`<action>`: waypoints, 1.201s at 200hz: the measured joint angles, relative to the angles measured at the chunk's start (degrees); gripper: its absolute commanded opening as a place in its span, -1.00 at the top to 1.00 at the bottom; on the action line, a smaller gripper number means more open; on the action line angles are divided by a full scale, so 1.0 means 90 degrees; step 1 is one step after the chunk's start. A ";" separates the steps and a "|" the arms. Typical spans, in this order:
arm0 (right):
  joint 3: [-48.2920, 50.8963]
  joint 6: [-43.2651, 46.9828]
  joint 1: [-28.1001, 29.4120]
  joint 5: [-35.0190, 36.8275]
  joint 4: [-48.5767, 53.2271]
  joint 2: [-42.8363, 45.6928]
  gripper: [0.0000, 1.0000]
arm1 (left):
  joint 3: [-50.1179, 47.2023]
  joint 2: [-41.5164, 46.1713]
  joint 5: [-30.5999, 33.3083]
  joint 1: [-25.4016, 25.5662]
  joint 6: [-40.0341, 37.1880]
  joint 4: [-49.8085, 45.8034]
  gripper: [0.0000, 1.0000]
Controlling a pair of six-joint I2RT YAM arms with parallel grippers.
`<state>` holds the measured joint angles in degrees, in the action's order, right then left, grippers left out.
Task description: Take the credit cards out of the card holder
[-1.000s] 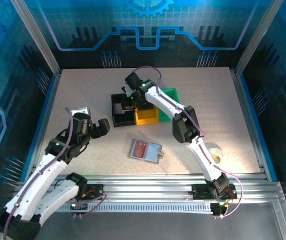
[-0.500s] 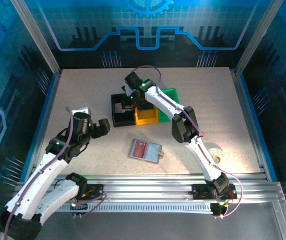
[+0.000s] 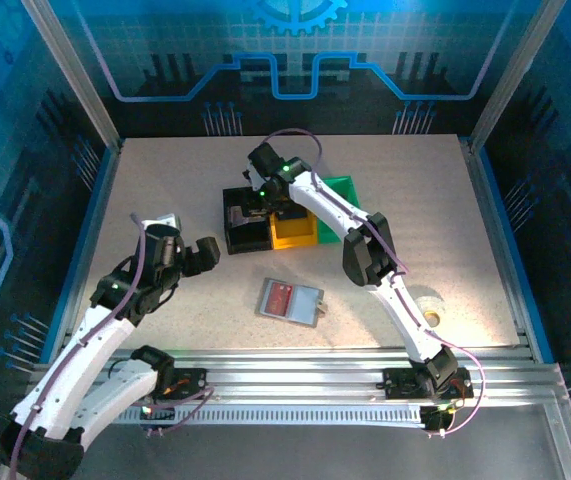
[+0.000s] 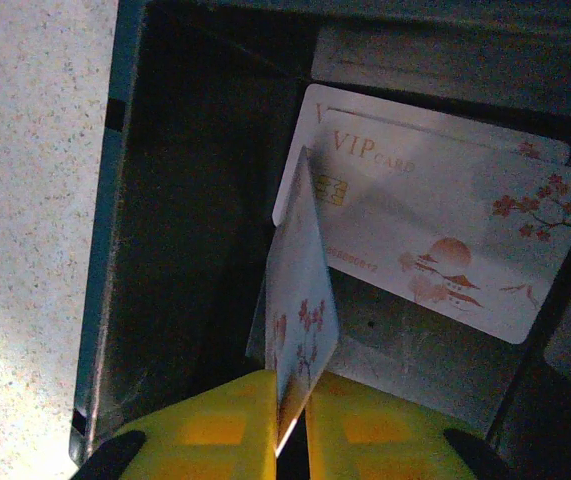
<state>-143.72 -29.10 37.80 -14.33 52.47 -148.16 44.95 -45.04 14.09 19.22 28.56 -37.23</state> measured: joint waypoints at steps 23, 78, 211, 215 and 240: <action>-0.0087 0.0002 0.0000 0.0095 0.0051 0.0000 0.63 | 0.0000 0.0000 -0.0005 0.0000 0.0000 0.0000 -0.98; -0.0330 0.0007 0.0000 0.0282 0.0160 0.0000 0.59 | 0.0000 0.0002 -0.0046 -0.0017 0.0000 0.0000 -0.98; 0.1562 0.0481 0.0418 0.1222 0.0126 0.3215 0.03 | 0.0022 -0.0151 -0.0386 -0.0041 -0.0010 -0.0007 -0.99; 0.1848 0.0464 0.0464 0.1241 0.0032 0.3492 0.01 | 0.0041 -0.0206 -0.0437 -0.0041 -0.0015 -0.0012 -0.98; 0.3976 0.0313 0.0721 0.1287 -0.0758 0.5129 -0.07 | 0.0211 -0.0571 -0.0794 -0.0046 -0.0063 -0.0034 -0.98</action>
<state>-107.94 -26.28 44.29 -2.74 45.65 -102.00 46.85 -50.17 6.94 18.81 27.99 -37.54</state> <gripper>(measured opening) 0.521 0.991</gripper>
